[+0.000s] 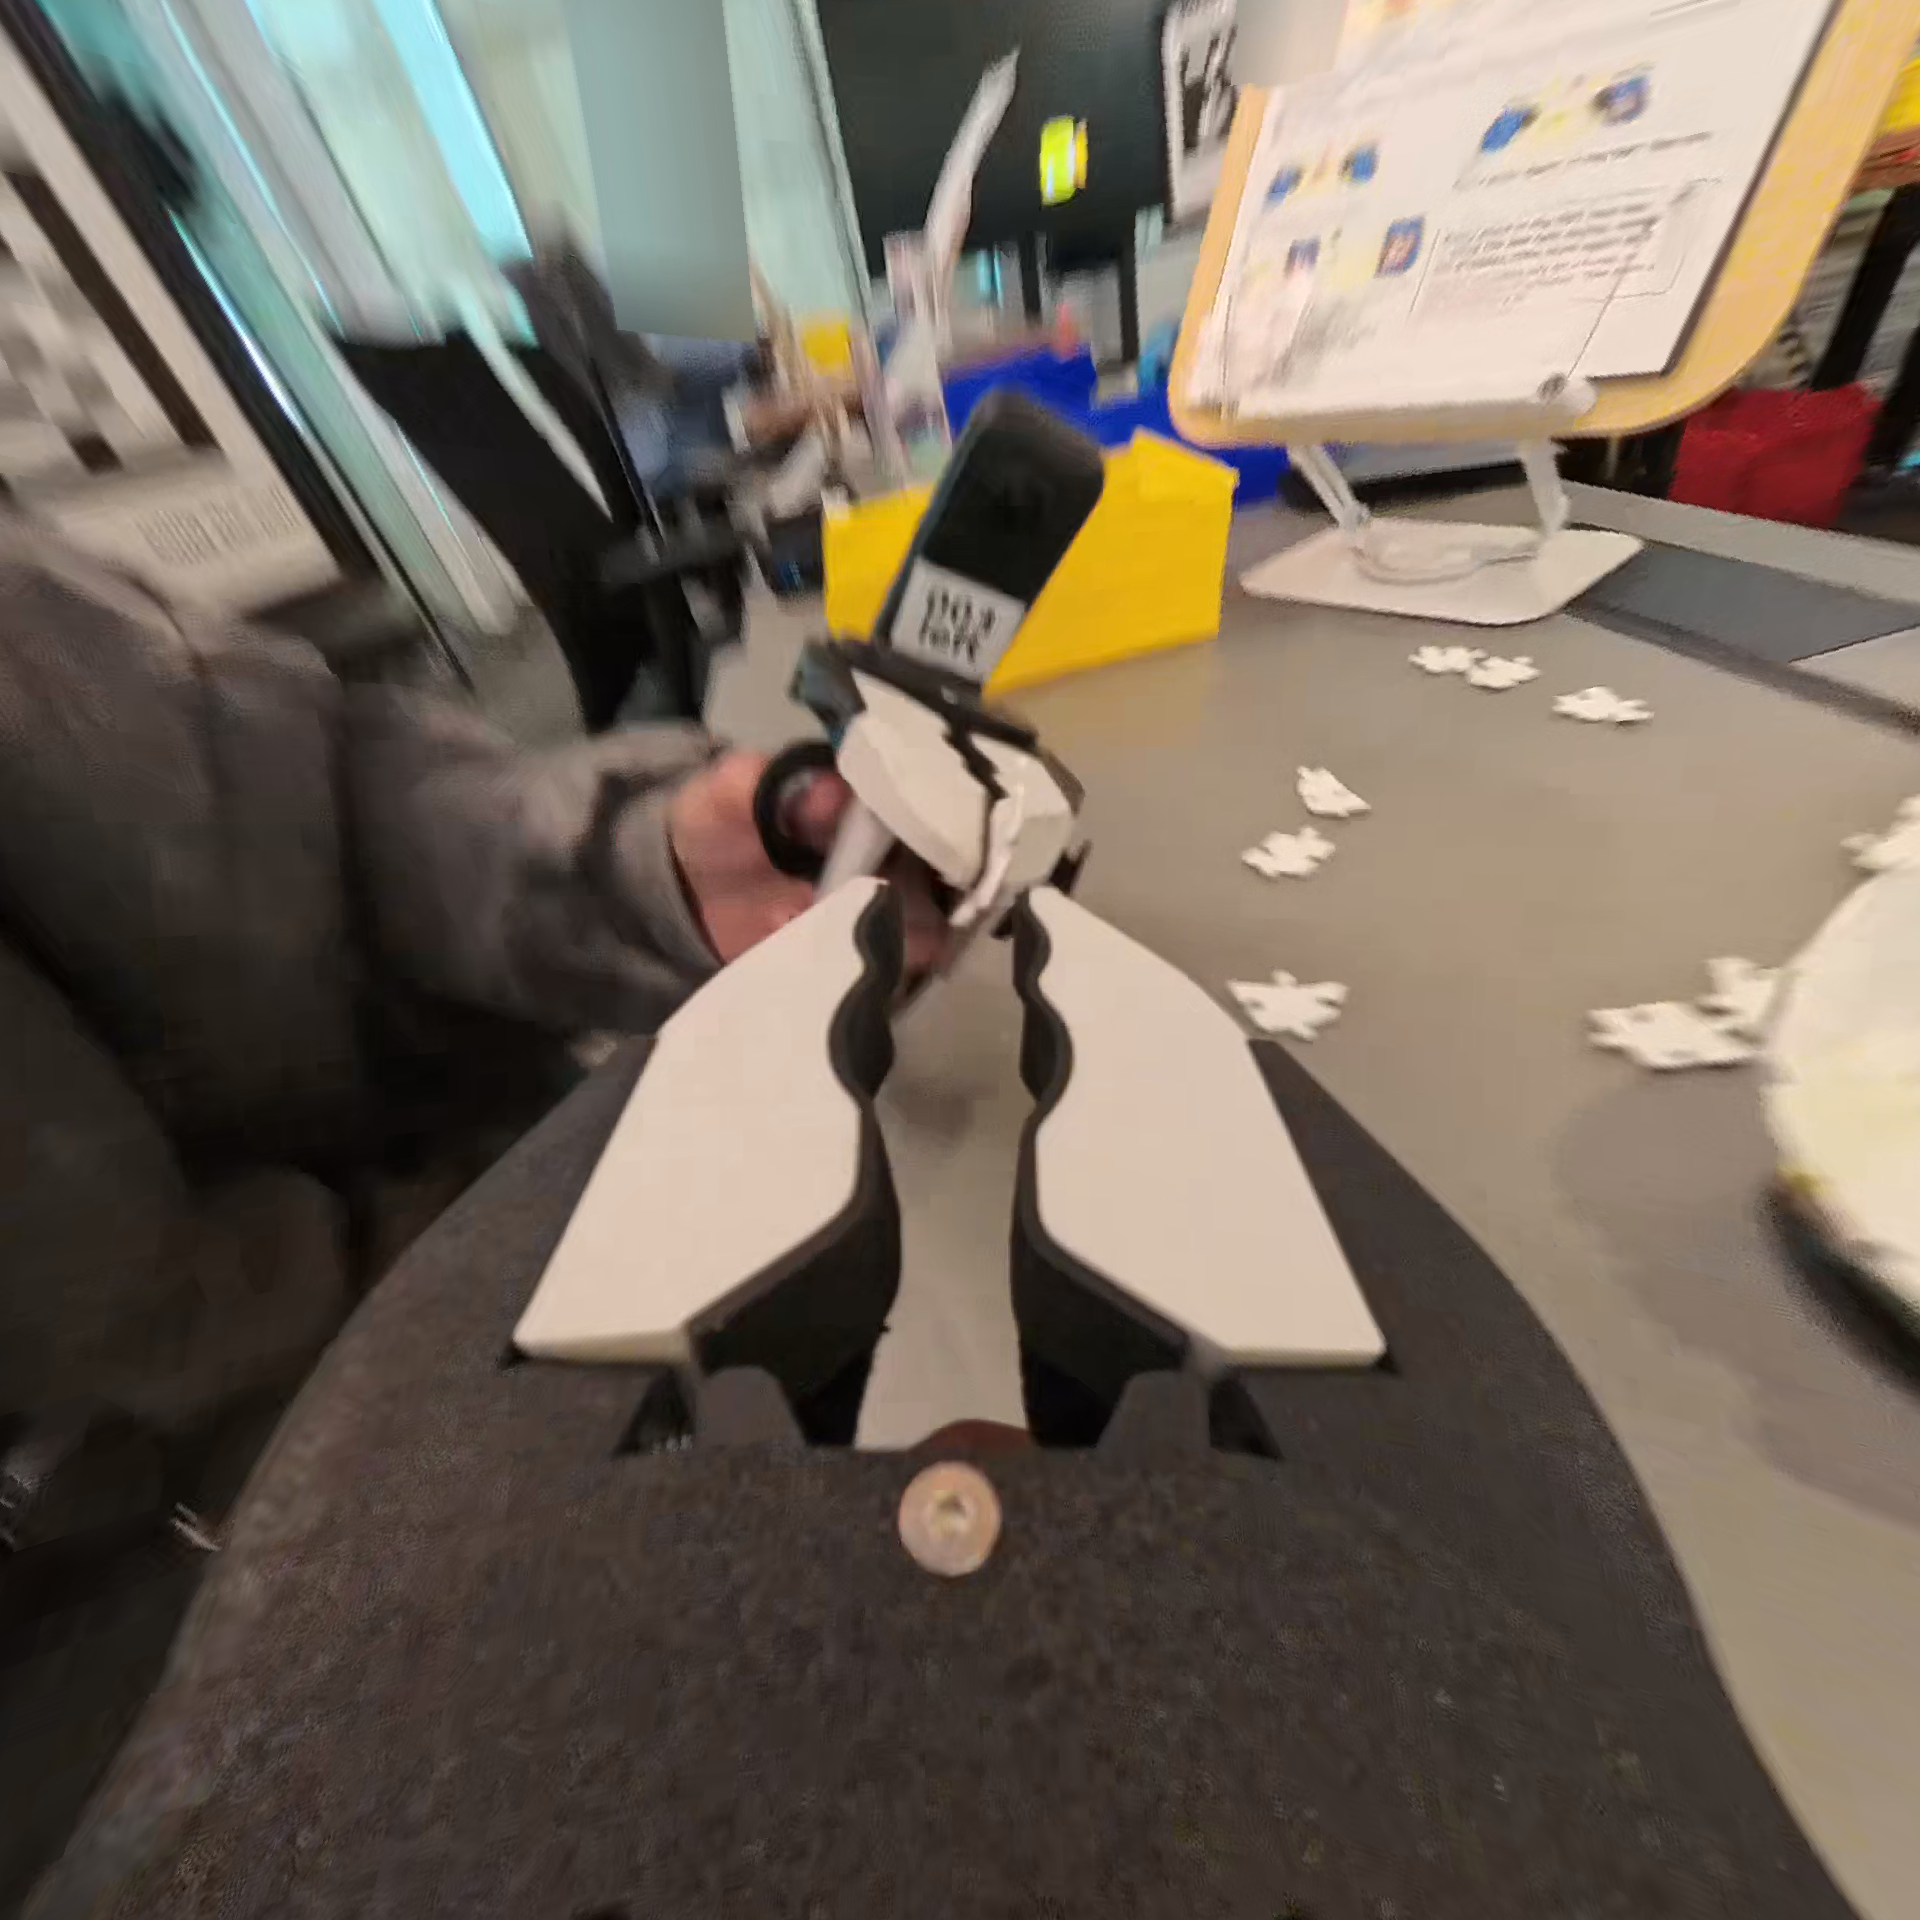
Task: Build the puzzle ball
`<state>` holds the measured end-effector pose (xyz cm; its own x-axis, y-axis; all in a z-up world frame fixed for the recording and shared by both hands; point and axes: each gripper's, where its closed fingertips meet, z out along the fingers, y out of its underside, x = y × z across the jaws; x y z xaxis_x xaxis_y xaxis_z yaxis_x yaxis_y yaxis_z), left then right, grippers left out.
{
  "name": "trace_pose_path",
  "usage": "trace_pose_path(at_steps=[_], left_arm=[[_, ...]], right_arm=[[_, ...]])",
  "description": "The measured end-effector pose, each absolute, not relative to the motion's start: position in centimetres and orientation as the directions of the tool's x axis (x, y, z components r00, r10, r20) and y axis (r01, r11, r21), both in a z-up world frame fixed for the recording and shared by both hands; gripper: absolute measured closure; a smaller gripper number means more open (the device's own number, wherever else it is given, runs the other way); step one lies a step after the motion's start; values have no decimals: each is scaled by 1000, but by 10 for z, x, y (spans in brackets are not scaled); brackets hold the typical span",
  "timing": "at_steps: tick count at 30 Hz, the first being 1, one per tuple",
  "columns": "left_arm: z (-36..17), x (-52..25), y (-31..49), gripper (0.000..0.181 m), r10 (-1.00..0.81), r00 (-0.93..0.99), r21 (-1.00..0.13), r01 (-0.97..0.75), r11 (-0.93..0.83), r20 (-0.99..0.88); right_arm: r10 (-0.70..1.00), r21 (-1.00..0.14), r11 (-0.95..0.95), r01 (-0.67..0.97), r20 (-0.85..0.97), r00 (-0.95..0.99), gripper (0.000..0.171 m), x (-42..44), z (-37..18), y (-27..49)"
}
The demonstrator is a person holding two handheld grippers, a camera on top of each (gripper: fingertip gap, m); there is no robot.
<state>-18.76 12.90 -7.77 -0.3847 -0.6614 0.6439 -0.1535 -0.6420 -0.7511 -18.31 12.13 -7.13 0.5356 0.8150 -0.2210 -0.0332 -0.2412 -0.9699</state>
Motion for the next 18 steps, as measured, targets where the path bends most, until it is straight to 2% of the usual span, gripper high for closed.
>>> trace_pose_path(at_steps=[2, 5, 10, 13, 18], left_arm=[[-74, -187, 136, 179, -659, -383, -737, -91, -670, 647], [-73, -187, 141, 179, -649, -385, -715, -45, -697, 657], [-76, -186, 137, 179, -657, -381, -726, -60, -685, 651], [-78, -183, 133, 179, -670, -369, -736, -59, -674, 644], [-83, -176, 133, 179, -700, -330, -753, -50, -656, 633]], right_arm=[[796, -927, -282, -245, -369, 479, 155, -185, -65, 125], [772, -876, -312, -367, -459, 440, 156, -185, -65, 134], [752, -869, -328, -371, -478, 454, 155, -187, -75, 140], [762, -867, -328, -374, -477, 439, 167, -187, -72, 138], [738, -902, -306, -305, -427, 523, 169, -181, -76, 141]])
